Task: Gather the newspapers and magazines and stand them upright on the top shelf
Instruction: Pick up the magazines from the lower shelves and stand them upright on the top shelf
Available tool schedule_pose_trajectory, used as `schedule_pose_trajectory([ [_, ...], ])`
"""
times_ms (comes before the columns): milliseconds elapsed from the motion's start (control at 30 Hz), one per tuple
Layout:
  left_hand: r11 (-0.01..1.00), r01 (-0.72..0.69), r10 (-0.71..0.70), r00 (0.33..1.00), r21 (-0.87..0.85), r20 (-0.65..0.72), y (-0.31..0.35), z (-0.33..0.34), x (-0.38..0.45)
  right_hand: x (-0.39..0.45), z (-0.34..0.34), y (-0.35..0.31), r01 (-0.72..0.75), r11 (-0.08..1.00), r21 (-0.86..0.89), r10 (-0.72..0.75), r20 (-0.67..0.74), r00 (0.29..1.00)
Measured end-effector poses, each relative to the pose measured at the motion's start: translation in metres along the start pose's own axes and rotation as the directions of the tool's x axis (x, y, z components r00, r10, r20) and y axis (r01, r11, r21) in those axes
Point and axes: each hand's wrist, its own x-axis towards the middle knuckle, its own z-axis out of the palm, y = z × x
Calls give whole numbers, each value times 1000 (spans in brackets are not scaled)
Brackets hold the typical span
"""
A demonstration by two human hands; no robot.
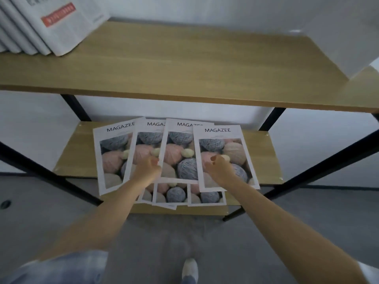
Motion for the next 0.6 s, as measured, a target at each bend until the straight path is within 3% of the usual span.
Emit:
schedule_pose_trajectory([
  [33, 1000, 29, -29, 999, 1, -31, 0, 3, 11, 10, 5, -1, -19, 999, 37, 18, 17, 1000],
  [100, 999, 35, -34, 996, 11, -87, -1, 7, 25, 33, 21, 9, 47, 981, -187, -43, 28, 999],
  [233, 997, 60, -50, 983, 49, -178, 3, 15, 49, 58, 42, 7, -56, 864, -501, 92, 46, 995],
  [500, 986, 82, -92, 994, -142, -66, 14, 26, 46, 57, 50, 5, -65, 810, -583, 140, 85, 986],
  [600, 977, 62, -57, 998, -205, 30, 14, 33, 29, 47, 40, 11, -61, 851, -522, 107, 59, 992],
])
